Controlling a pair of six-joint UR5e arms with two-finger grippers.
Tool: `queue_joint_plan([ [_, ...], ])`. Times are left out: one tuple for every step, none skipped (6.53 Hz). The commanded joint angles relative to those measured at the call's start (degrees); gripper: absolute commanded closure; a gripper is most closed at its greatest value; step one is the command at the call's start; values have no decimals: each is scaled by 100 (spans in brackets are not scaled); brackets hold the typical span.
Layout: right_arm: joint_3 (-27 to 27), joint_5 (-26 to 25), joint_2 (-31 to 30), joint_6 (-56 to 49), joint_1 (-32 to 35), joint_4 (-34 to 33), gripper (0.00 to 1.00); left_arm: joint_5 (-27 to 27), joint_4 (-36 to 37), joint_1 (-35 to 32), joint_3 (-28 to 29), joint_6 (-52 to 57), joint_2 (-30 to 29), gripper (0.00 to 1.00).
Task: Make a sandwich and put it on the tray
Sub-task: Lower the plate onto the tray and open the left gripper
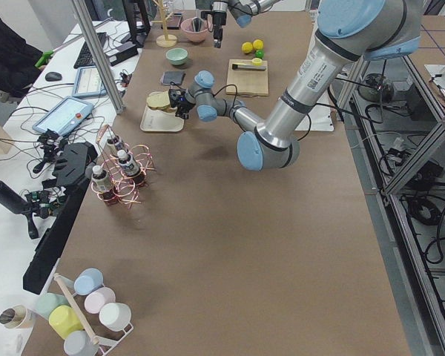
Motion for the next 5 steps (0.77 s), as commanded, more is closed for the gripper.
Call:
queue_joint_plan([
  [-39, -3, 18, -7, -3, -5, 1, 89, -127, -6, 520, -35, -209, 100],
  [-48, -3, 18, -7, -3, 4, 1, 98, -171, -14, 600, -44, -245, 100],
  [-48, -3, 18, -7, -3, -5, 1, 98, -171, -14, 766, -62, -359, 100],
  [-48, -3, 18, -7, -3, -5, 1, 98, -171, -6, 846, -140, -412, 100],
  [-48, -3, 18, -7, -3, -5, 1, 150, -171, 12, 908, -141, -430, 100],
])
